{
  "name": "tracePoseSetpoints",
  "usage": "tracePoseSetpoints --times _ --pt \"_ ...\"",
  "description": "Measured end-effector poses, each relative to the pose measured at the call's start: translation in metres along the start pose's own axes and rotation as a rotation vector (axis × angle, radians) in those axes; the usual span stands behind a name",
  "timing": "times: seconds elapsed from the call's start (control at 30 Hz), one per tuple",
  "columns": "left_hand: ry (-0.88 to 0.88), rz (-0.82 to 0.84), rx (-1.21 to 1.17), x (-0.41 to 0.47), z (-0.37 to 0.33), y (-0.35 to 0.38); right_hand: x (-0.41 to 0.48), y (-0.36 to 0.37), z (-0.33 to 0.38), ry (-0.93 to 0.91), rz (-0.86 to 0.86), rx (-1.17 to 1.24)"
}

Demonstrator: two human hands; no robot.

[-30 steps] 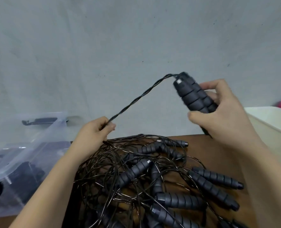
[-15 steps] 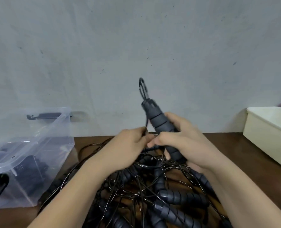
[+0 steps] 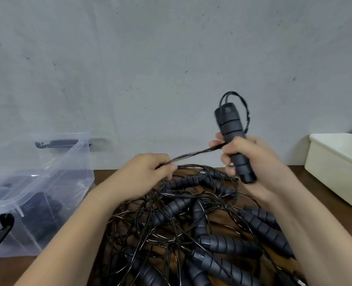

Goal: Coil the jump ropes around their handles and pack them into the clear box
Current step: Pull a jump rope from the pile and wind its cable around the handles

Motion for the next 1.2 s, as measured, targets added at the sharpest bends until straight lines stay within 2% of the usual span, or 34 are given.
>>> tracePoseSetpoints --times 0.1,0.2,0.33,0.47,0.53,0.67,0.8,1.0,1.2 --pt "-0.071 -0.086 0.027 -0.006 0.029 -0.019 -0.001 -0.020 0.017 -0.047 -0.102 0.077" --pt "-0.122 -0.205 -0.018 -0.009 0.035 -0.031 -0.004 -0.023 0.020 -0.039 -0.144 0.051" --pt "-0.093 -0.351 -0.016 -0.010 0.016 -0.037 -0.010 -0.007 0.007 0.086 -0.068 -0.127" --pt "-0.065 -0.307 0.062 -0.008 -0.005 -0.032 -0.018 0.011 -0.003 0.170 0.152 -0.256" --pt "-0.109 -0.303 0.082 -0.007 -0.008 -0.031 -0.021 0.016 -0.006 0.208 0.245 -0.331" --pt "-0.299 -0.394 0.109 -0.009 0.012 -0.042 -0.024 0.015 -0.001 0.199 0.233 -0.382" --pt "-0.472 -0.312 0.218 -0.013 0.040 -0.045 -0.022 0.015 0.004 0.153 0.180 -0.340" --pt "-0.361 -0.225 0.240 -0.002 0.022 -0.020 -0.019 0.019 -0.002 0.112 0.185 -0.339" --pt "-0.041 -0.149 0.099 0.006 -0.021 0.005 -0.018 0.026 -0.014 0.193 0.228 -0.371"
Point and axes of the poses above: each hand's wrist, its own x-axis towards the middle knuckle, its own y-axis out of the palm, z = x × y, the point moved 3 cm from there along x, towards the middle knuckle, and after that the axes turned 14 degrees about y, right-handed, at the moved point
